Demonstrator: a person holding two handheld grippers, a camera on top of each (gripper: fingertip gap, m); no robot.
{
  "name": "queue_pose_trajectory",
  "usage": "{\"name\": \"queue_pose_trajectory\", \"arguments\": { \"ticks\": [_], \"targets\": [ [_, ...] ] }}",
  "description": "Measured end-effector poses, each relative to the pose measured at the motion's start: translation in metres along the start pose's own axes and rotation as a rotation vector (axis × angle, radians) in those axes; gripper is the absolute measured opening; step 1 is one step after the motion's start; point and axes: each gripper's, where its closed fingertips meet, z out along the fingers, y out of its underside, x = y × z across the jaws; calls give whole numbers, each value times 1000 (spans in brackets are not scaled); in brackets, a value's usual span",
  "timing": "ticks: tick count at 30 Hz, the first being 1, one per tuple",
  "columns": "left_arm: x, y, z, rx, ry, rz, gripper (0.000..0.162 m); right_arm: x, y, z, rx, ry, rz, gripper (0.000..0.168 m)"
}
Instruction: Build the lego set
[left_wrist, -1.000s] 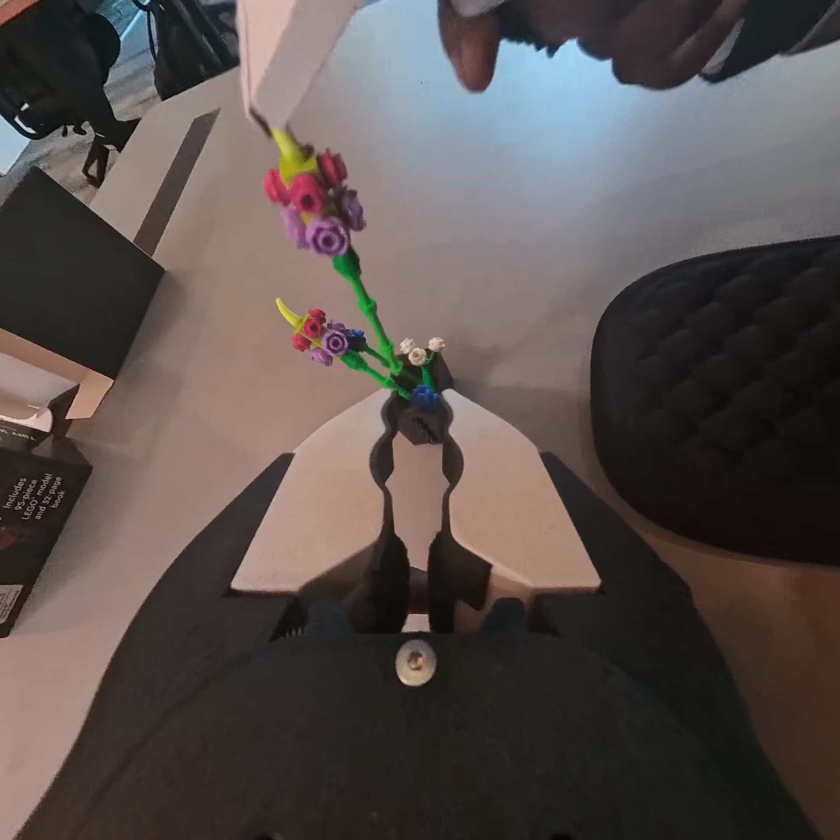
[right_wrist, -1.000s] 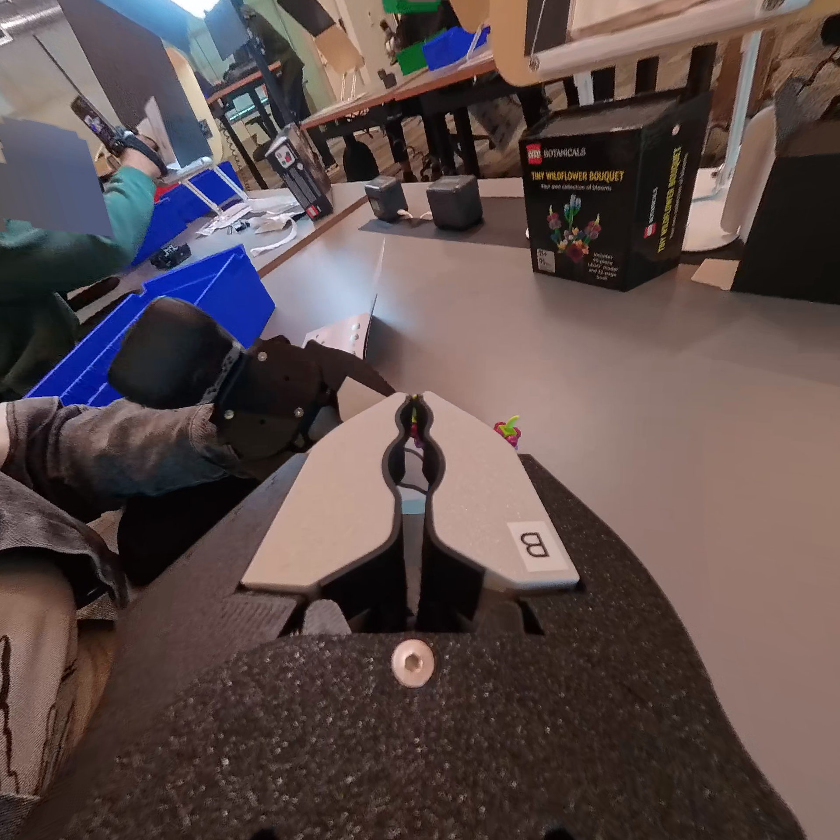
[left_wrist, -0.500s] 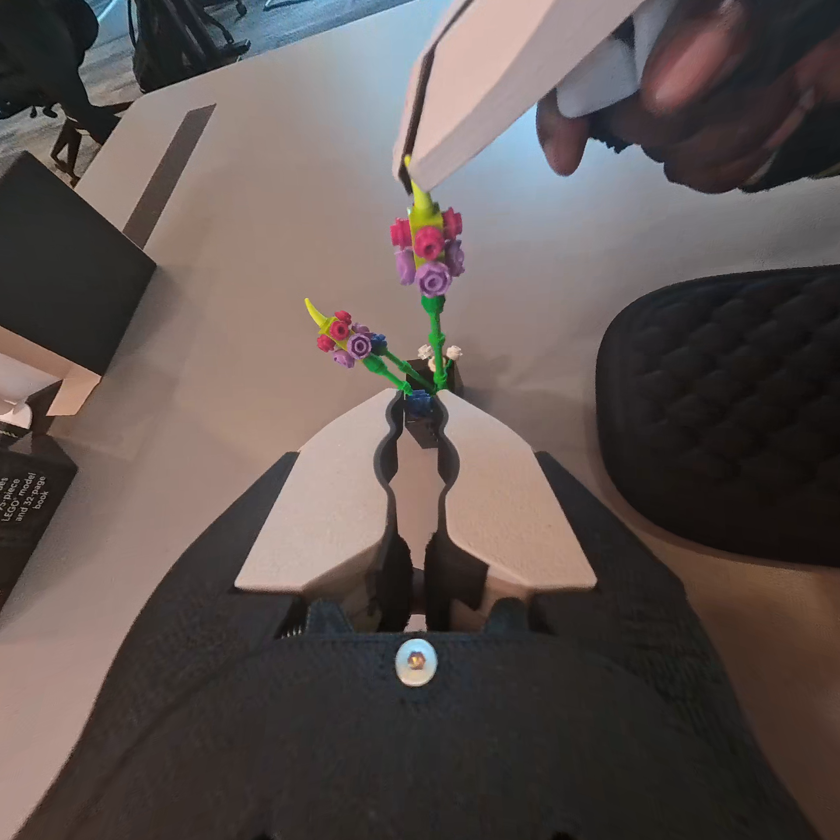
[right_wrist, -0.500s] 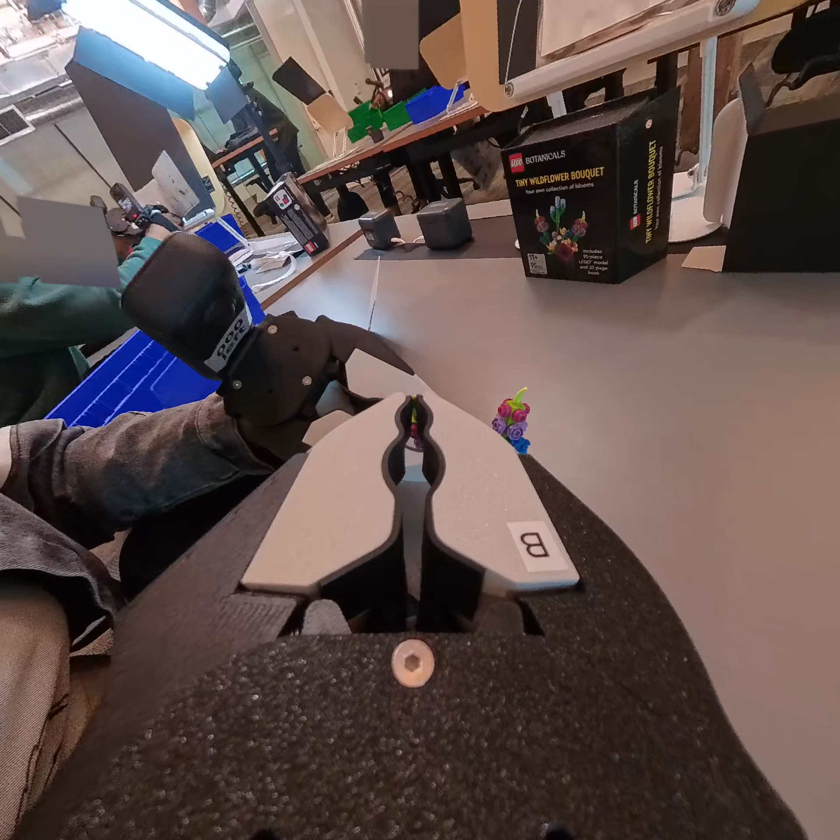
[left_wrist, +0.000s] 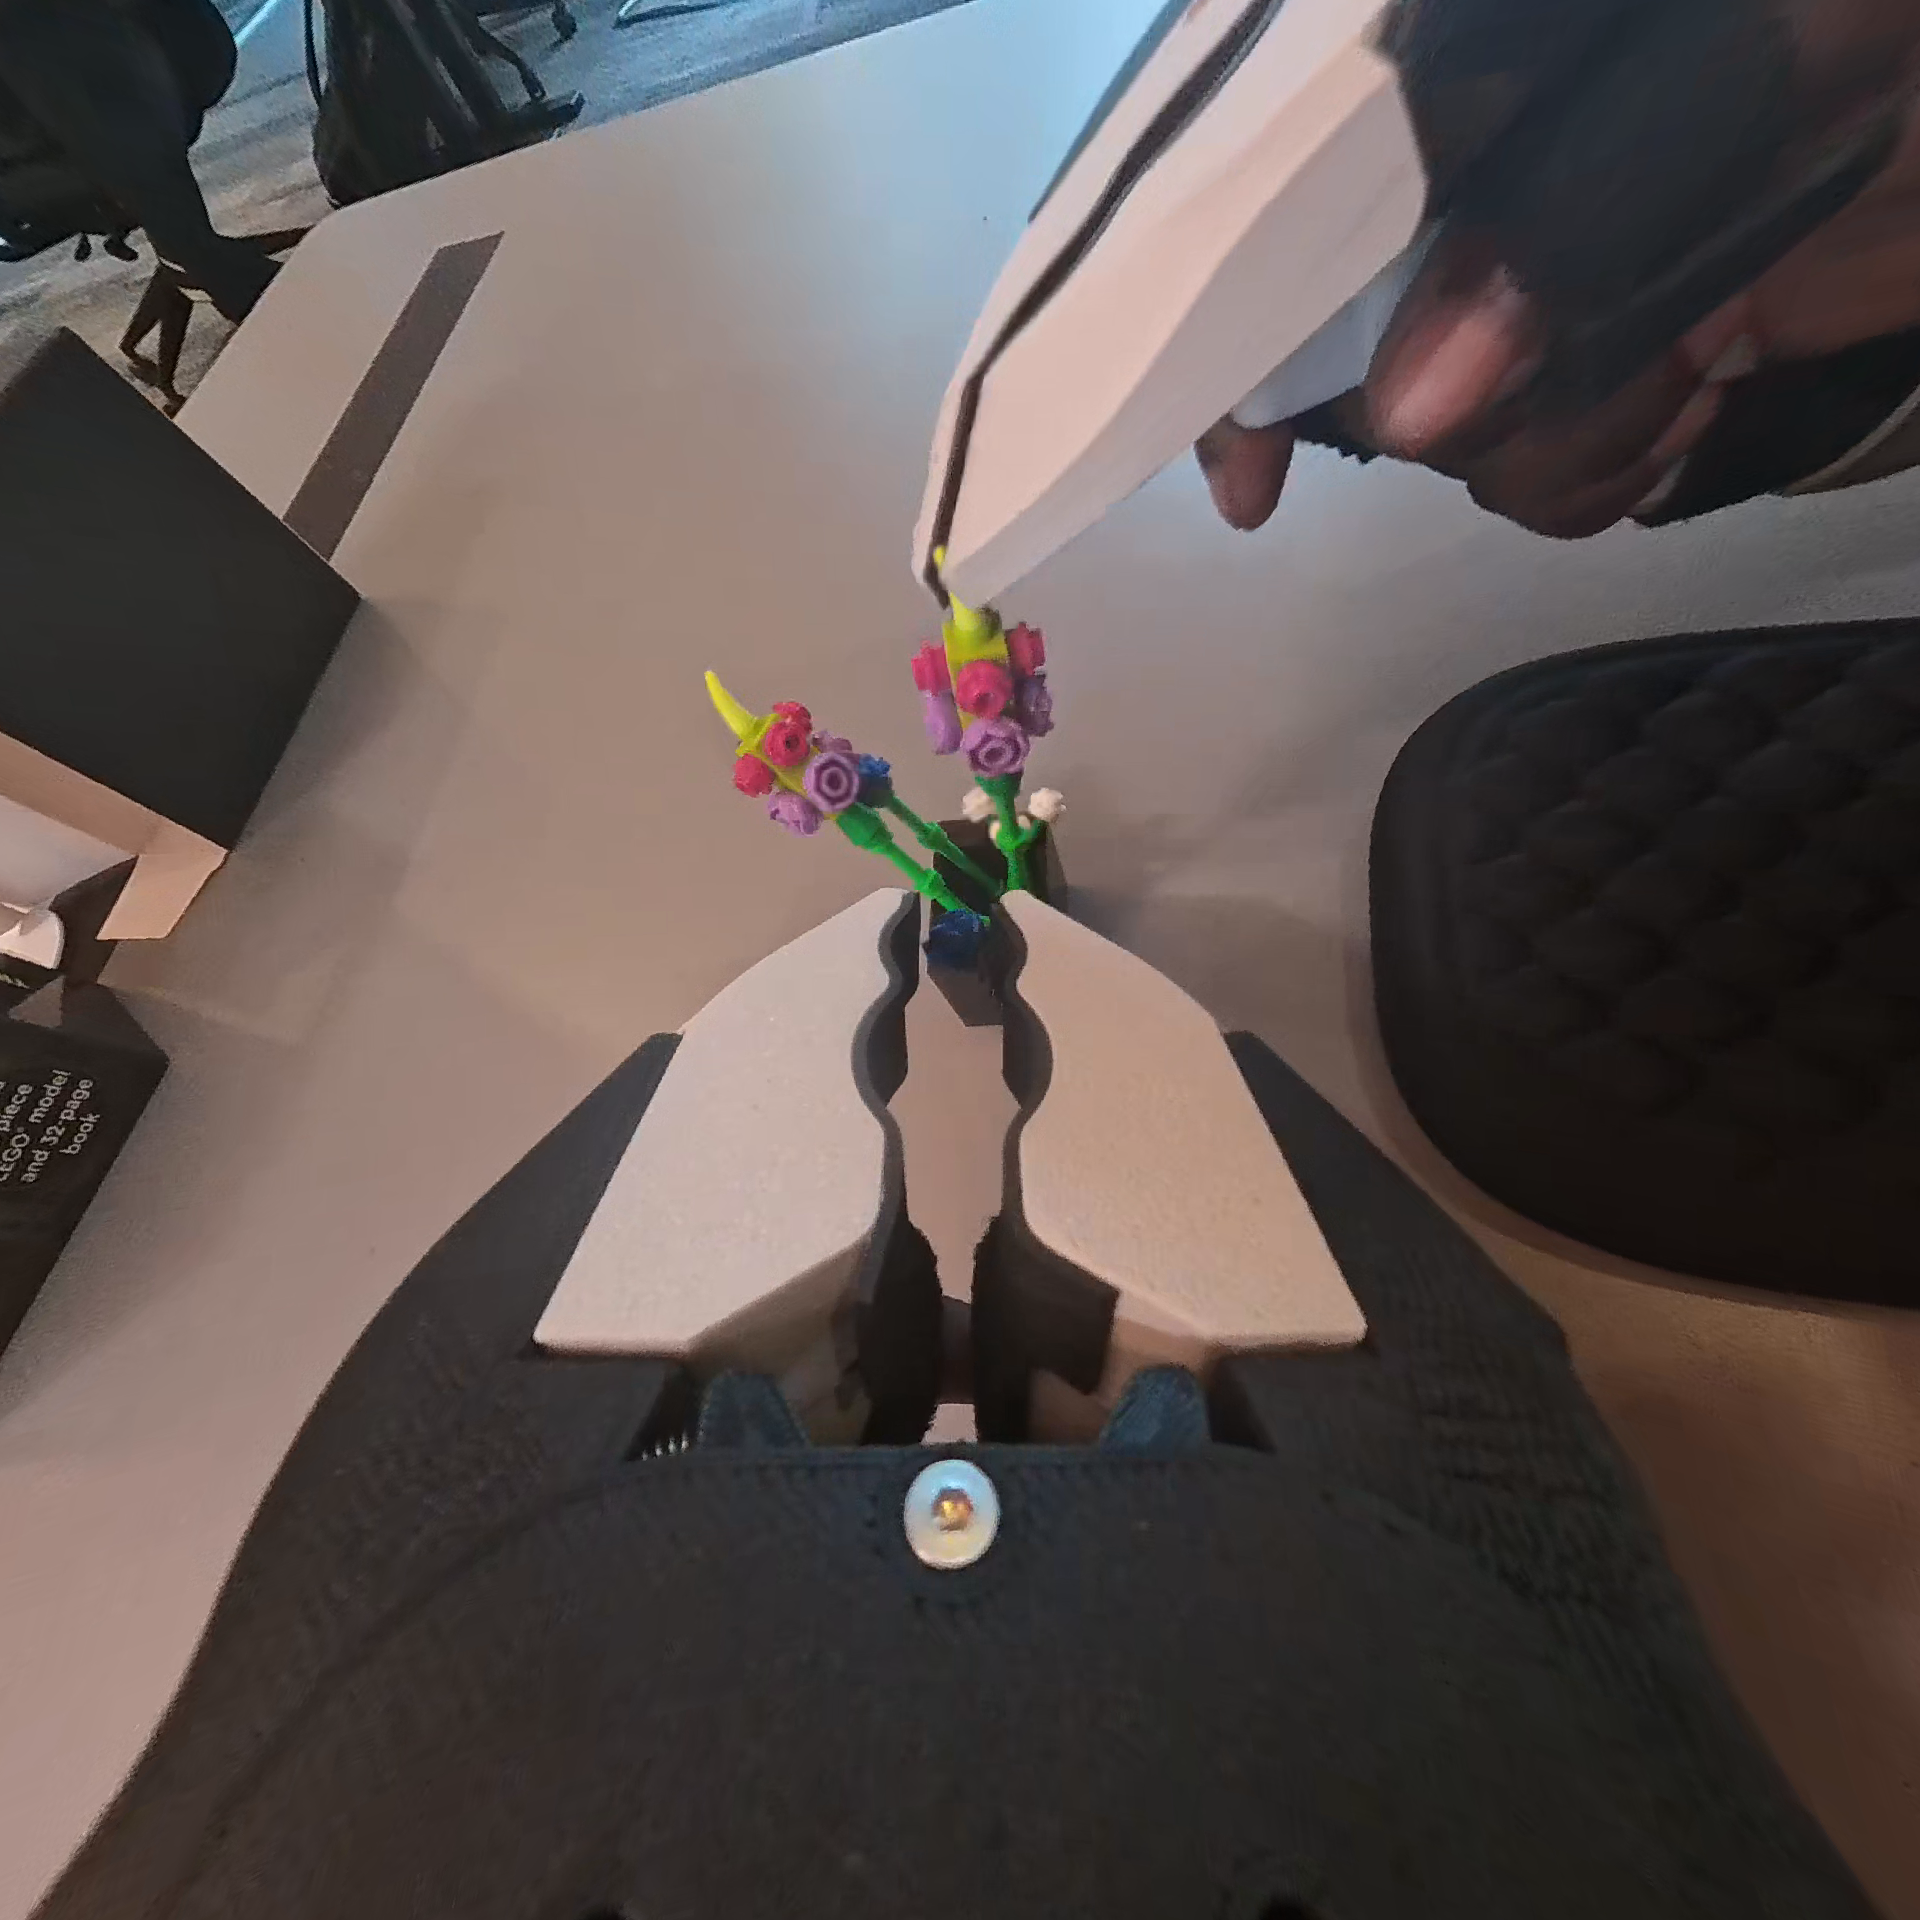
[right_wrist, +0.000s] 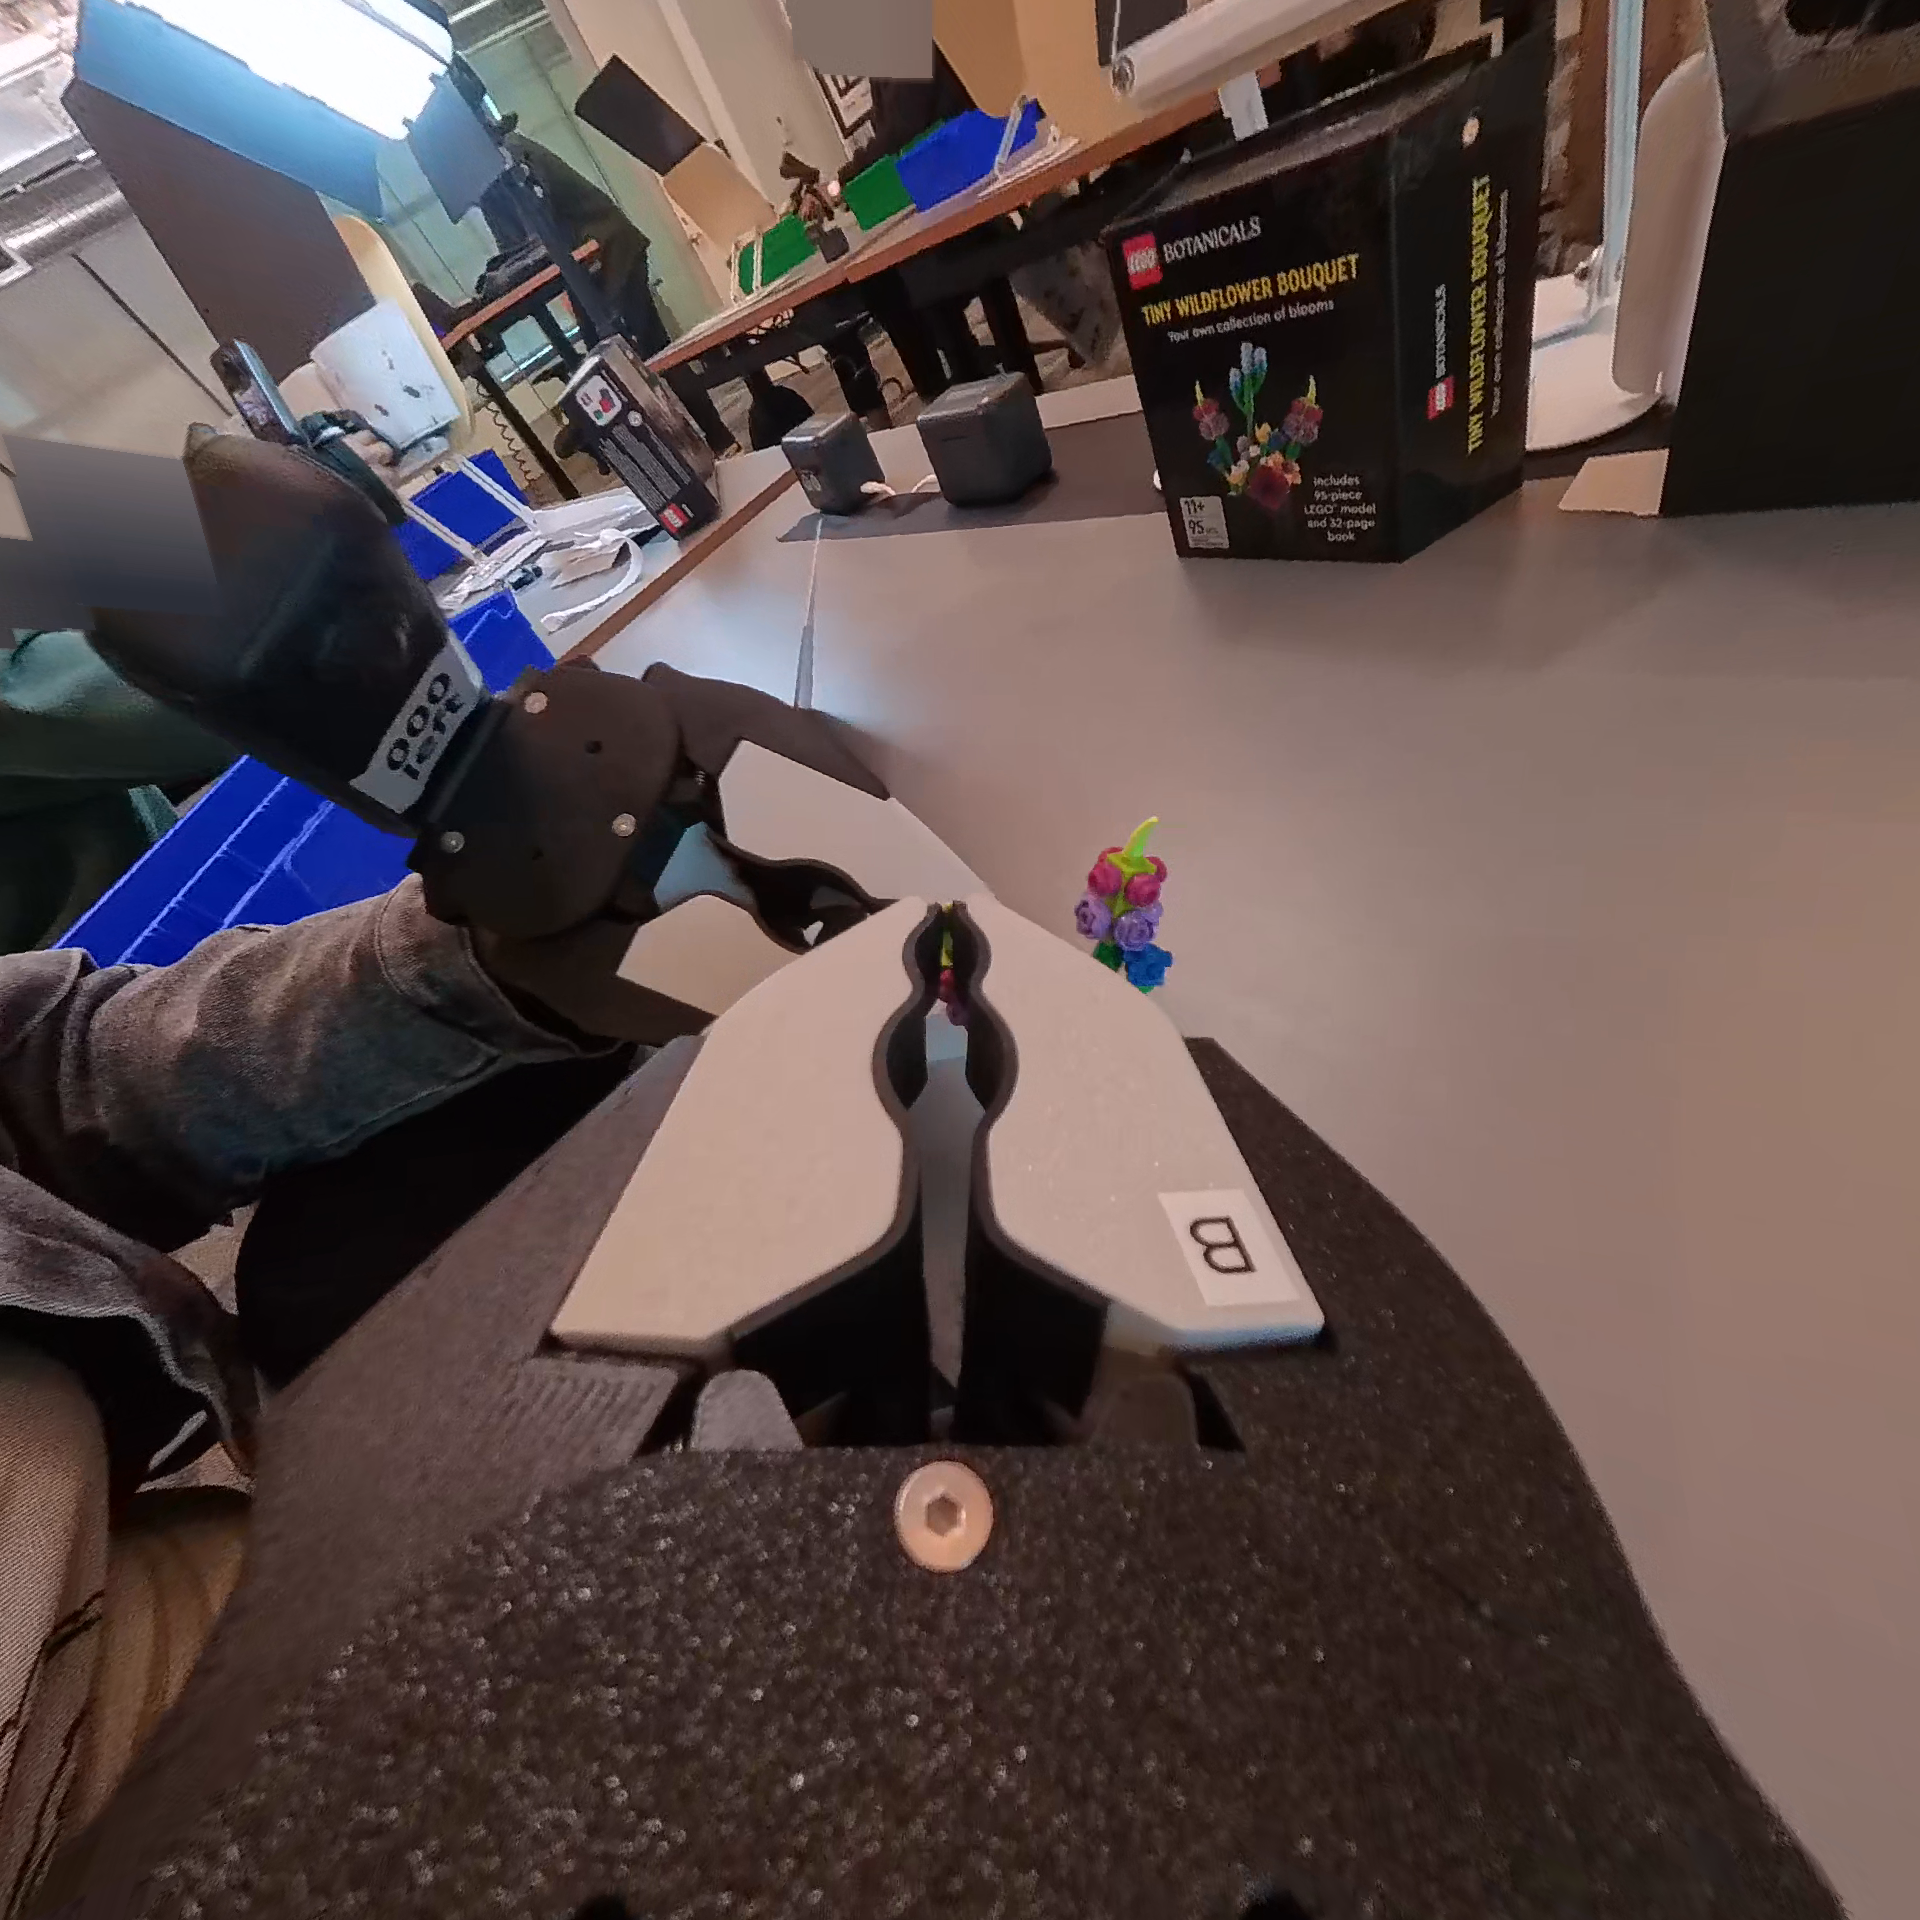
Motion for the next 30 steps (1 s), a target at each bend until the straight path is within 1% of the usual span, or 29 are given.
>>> {"name": "queue_pose_trajectory", "arguments": {
  "ticks": [8,9,10,11,19,24,30],
  "targets": [
    [3,2,1,-5,15,-5,14,10,1,0,17,8,49,2],
    [3,2,1,-4,17,-5,15,12,1,0,14,16,53,4],
    [4,2,1,-4,16,-6,16,14,1,-1,6,22,62,10],
    [4,2,1,-5,16,-5,16,15,2,-2,2,15,70,12],
    [4,4,2,-6,21,-13,18,19,7,-8,-1,40,83,11],
    [7,5,4,-6,24,-20,17,20,12,-5,-14,28,91,11],
    [7,6,4,-11,26,-25,19,21,10,-1,-26,27,75,15]
  ]
}}
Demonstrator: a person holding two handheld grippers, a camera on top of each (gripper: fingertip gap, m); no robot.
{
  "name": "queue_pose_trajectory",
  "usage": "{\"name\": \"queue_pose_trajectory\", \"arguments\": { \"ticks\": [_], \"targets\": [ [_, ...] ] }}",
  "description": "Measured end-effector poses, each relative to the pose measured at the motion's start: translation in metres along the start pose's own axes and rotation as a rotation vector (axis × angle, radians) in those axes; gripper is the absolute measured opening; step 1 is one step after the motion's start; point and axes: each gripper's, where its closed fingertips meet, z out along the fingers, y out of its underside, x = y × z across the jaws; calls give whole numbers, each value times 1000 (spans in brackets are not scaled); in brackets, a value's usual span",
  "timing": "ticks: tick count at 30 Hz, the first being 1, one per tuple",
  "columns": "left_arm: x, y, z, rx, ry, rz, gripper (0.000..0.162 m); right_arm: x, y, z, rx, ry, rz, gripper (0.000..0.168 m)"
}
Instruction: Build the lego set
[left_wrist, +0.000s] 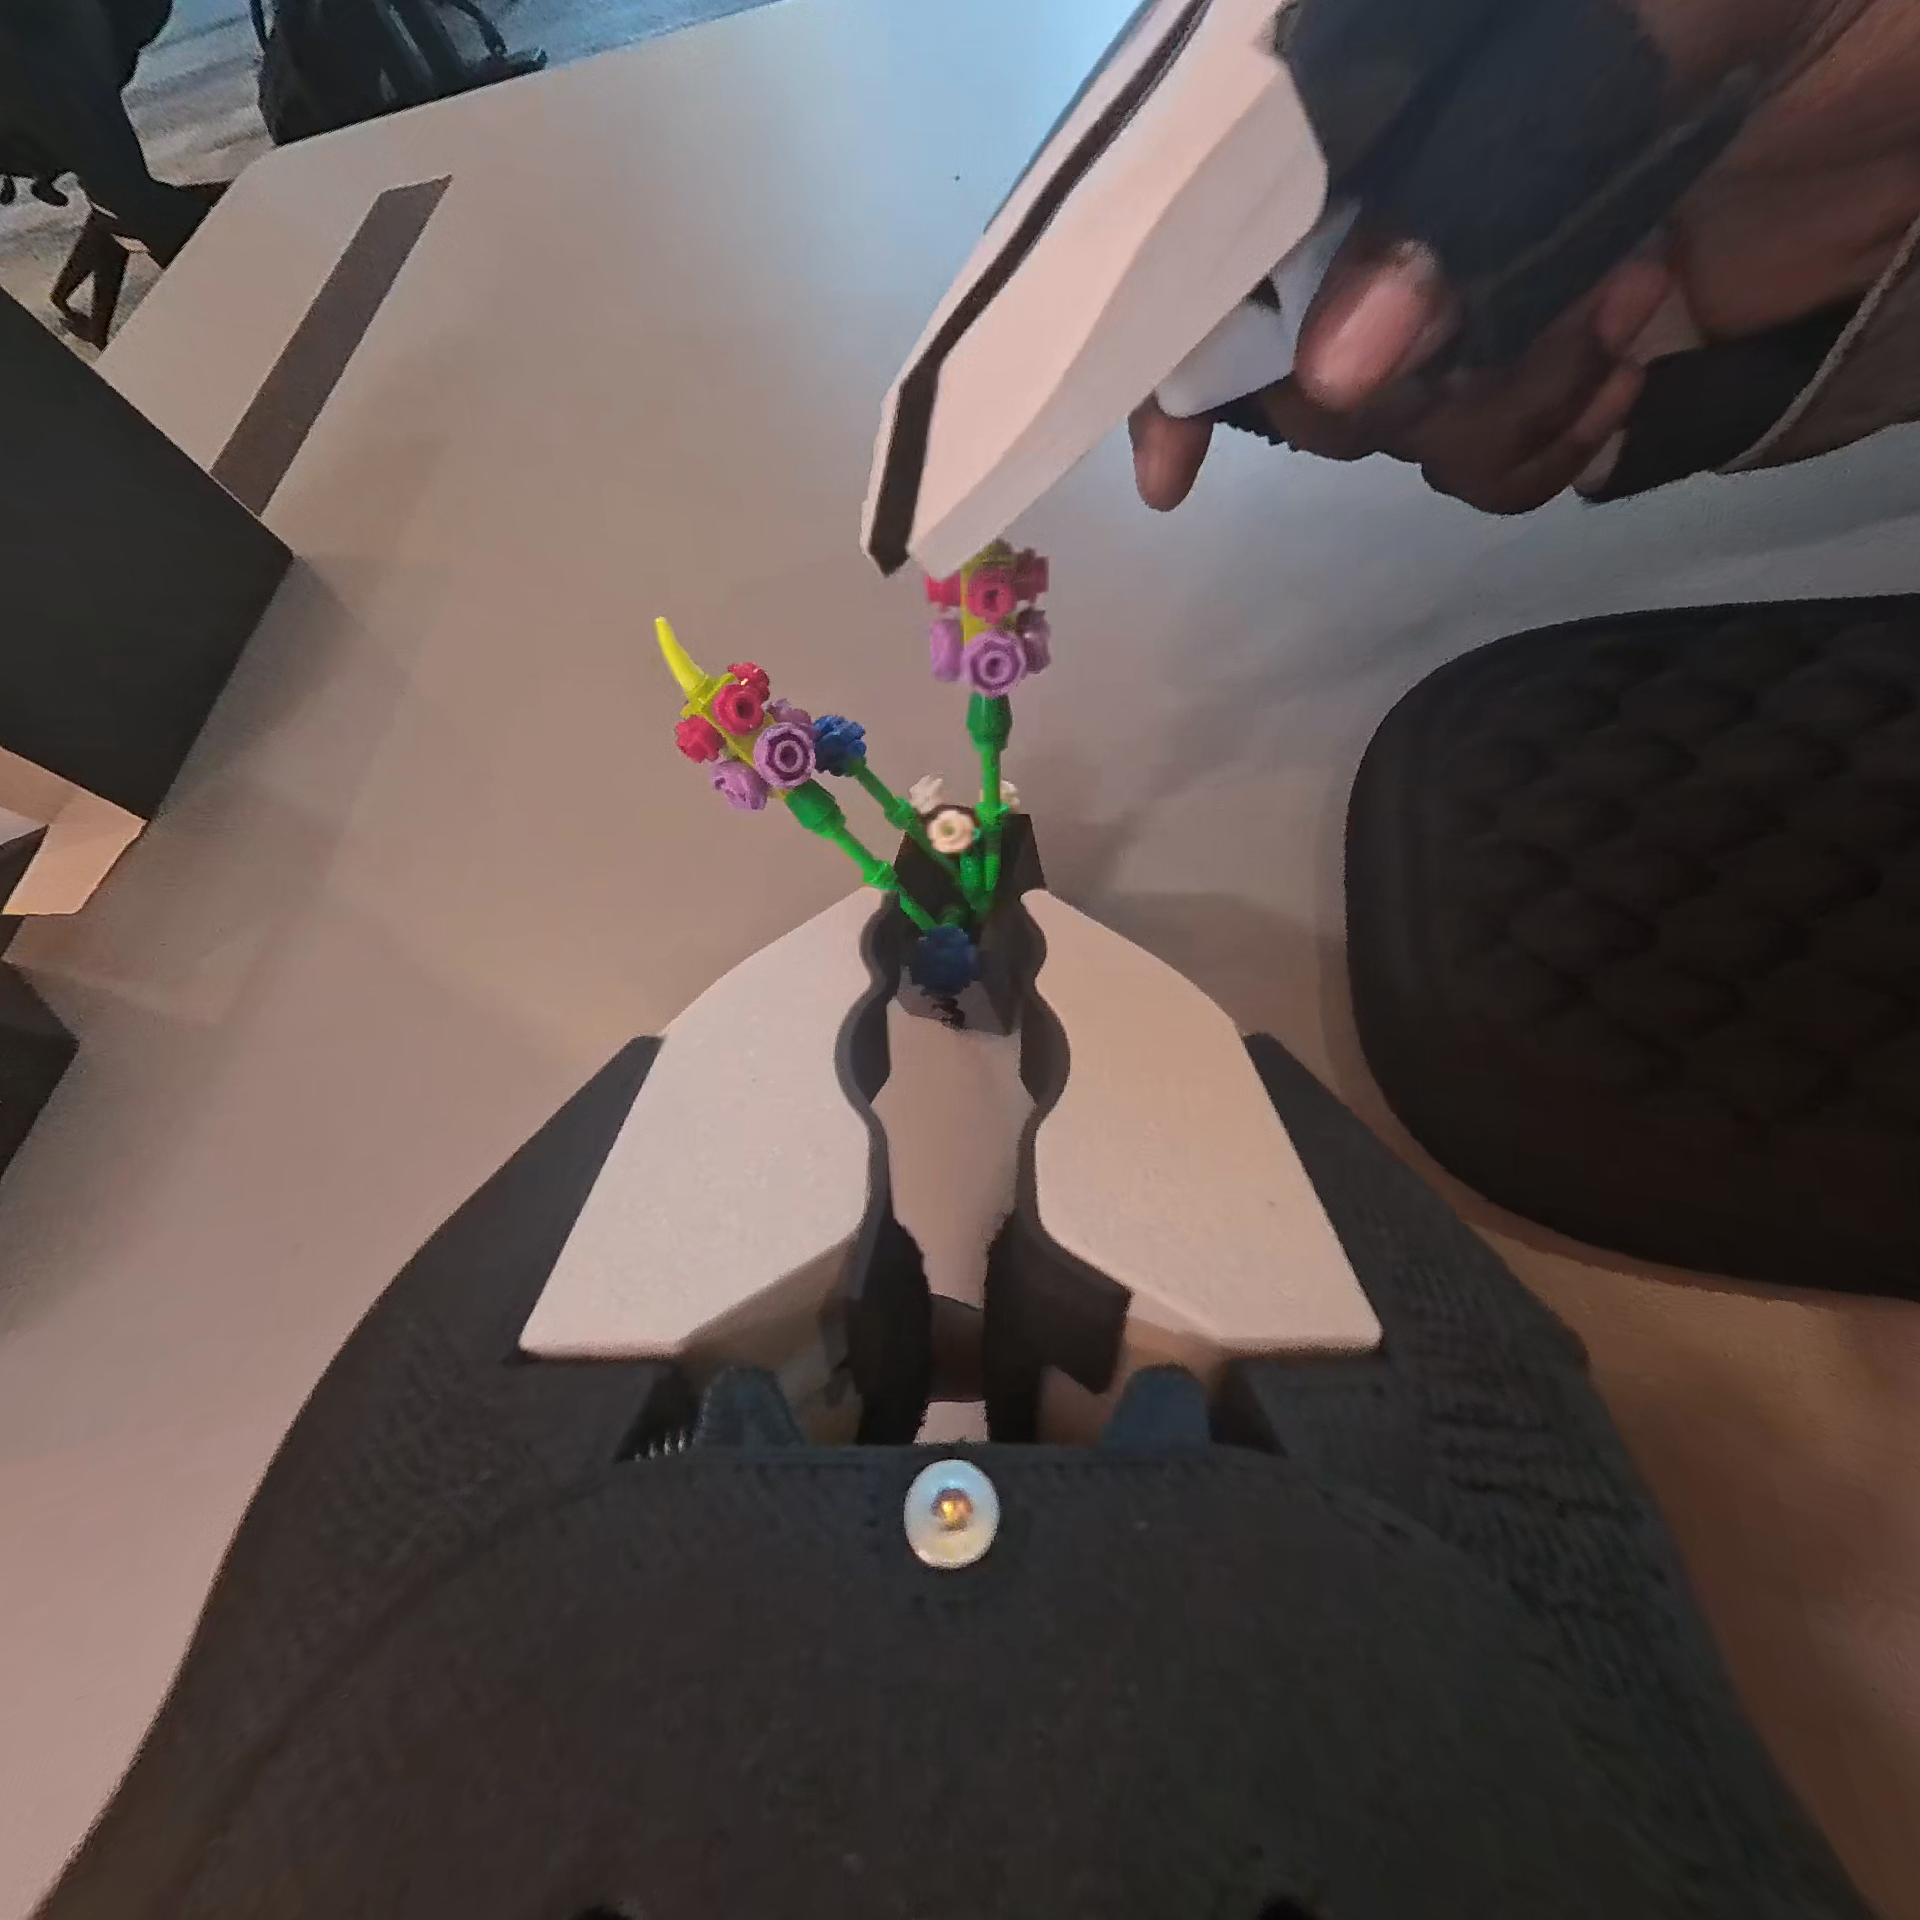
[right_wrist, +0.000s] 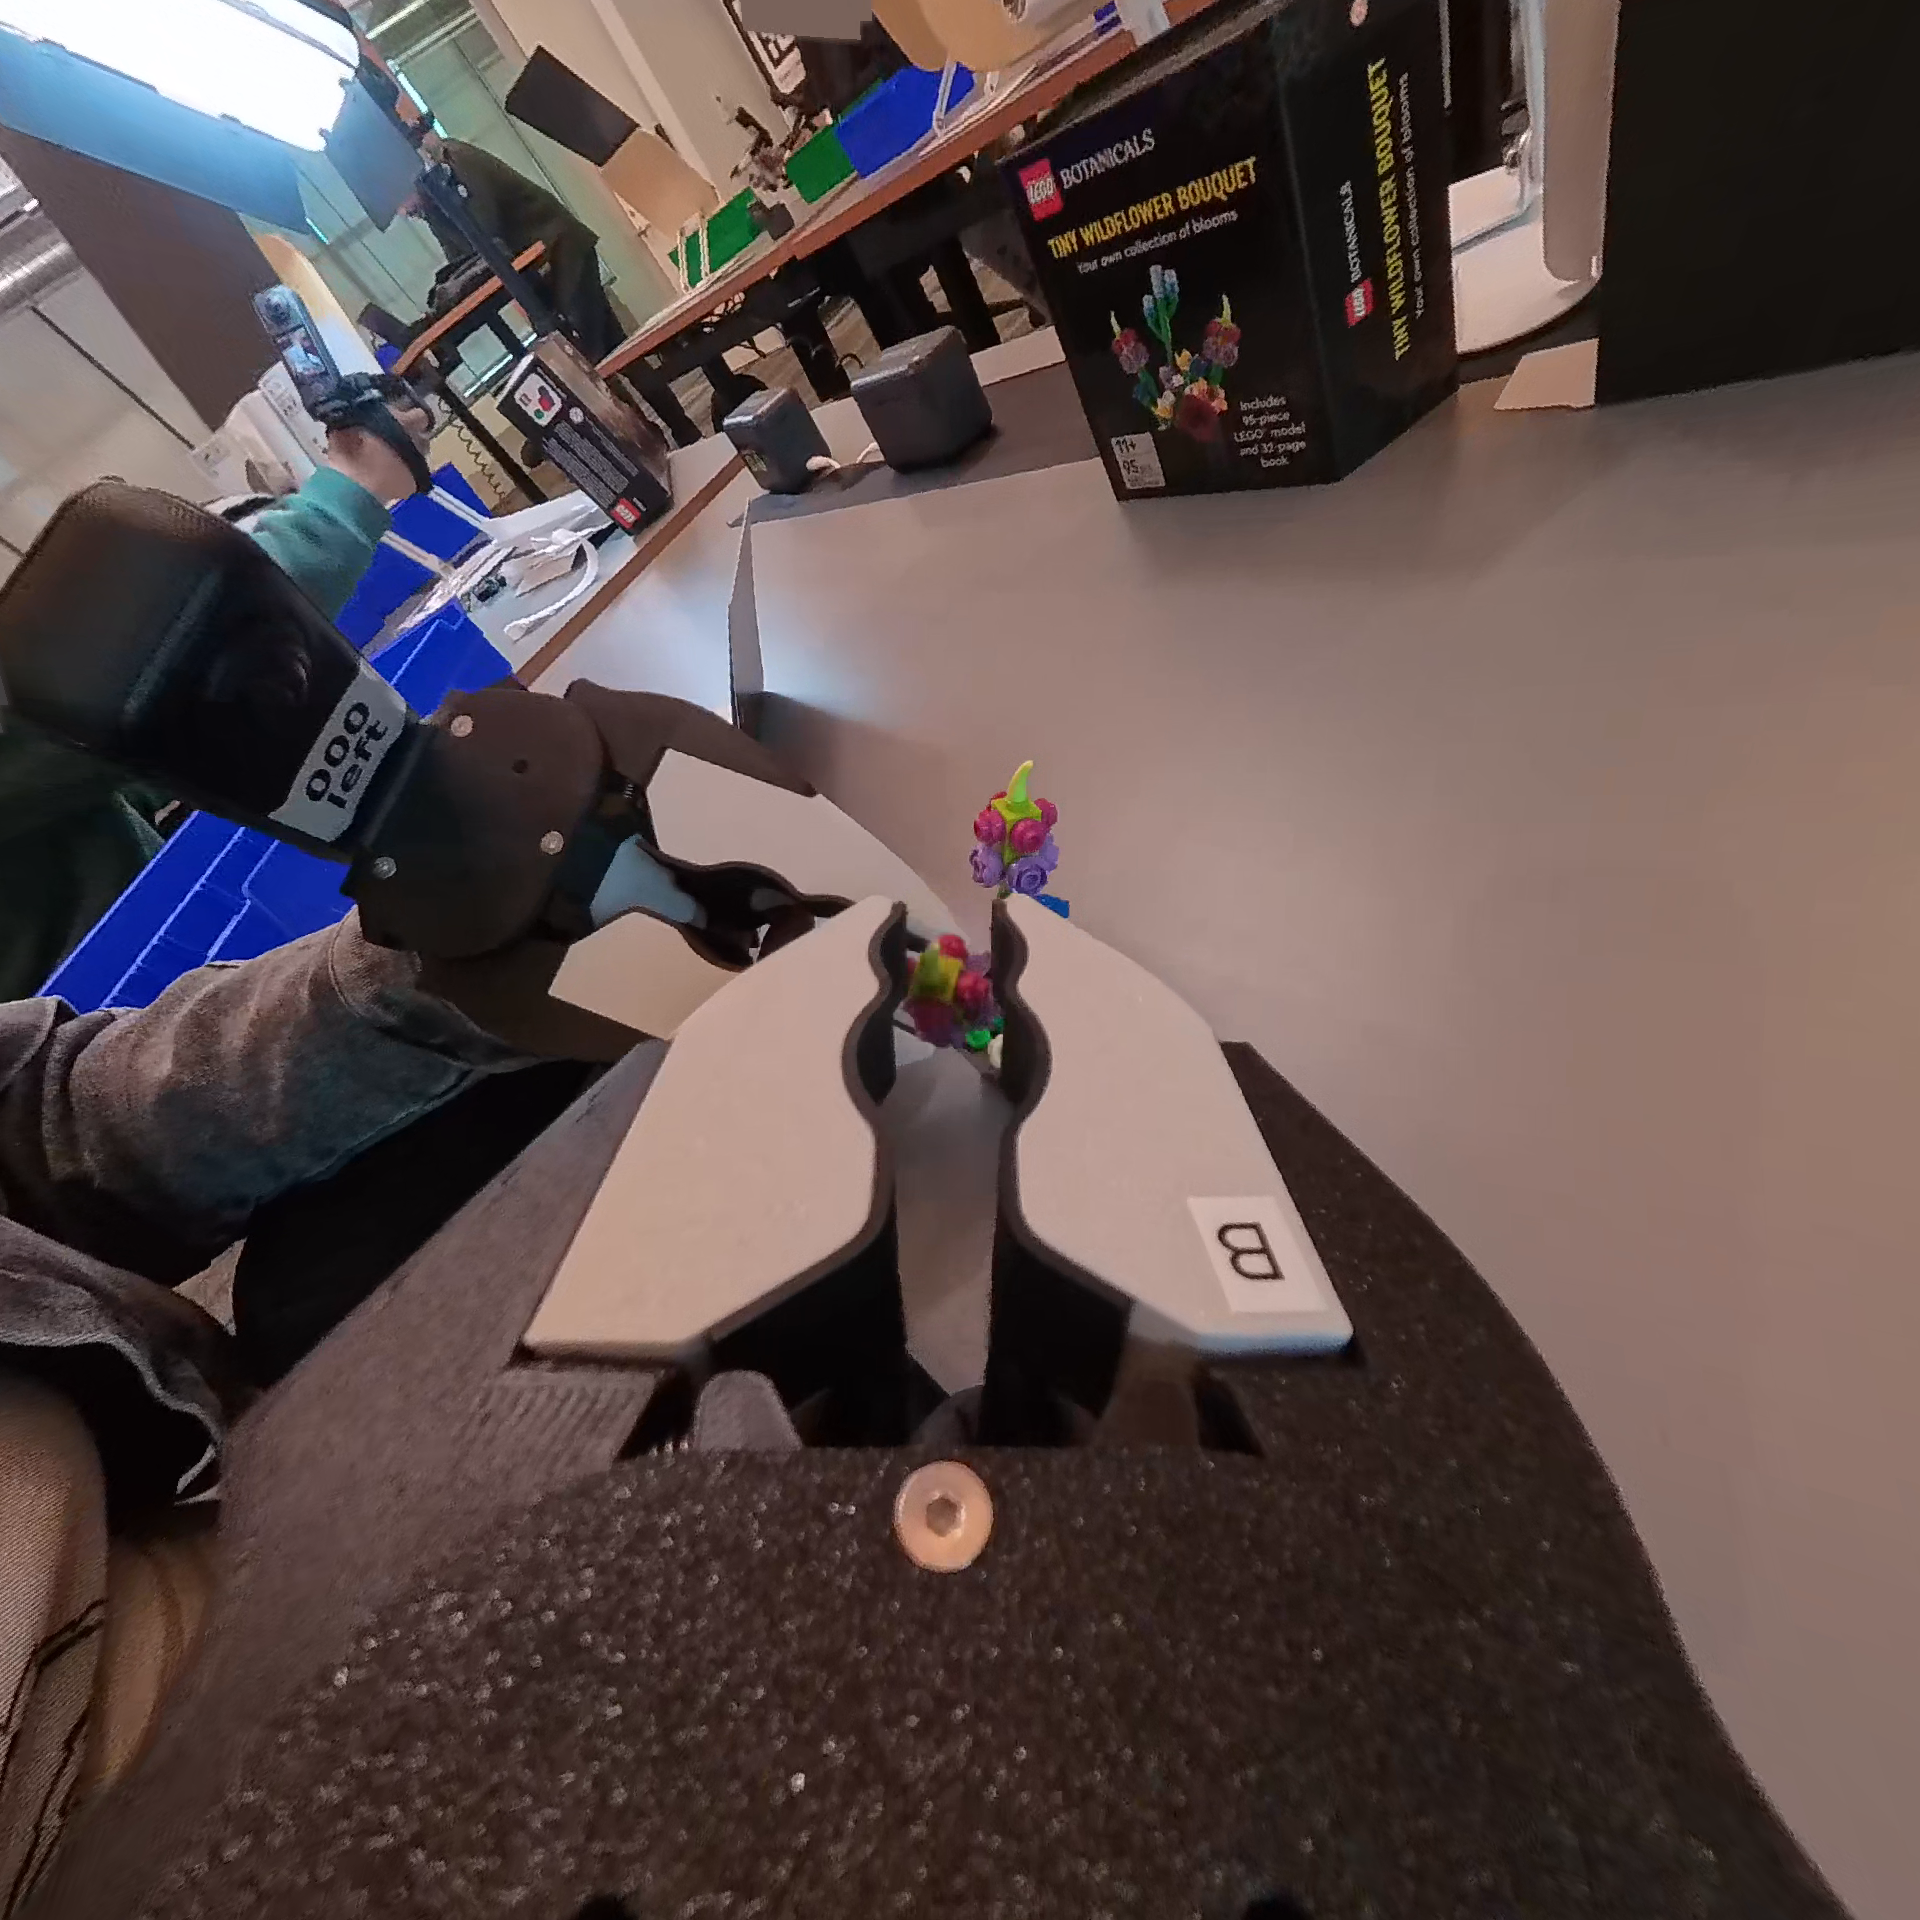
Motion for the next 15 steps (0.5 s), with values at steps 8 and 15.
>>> {"name": "queue_pose_trajectory", "arguments": {
  "ticks": [8,15],
  "targets": [
    [-4,2,-4,7,2,-39,24,-1,-2,-6,5,-30,8,28],
    [0,6,-2,-7,35,-65,27,0,7,-13,-9,-33,-7,29]
  ]
}}
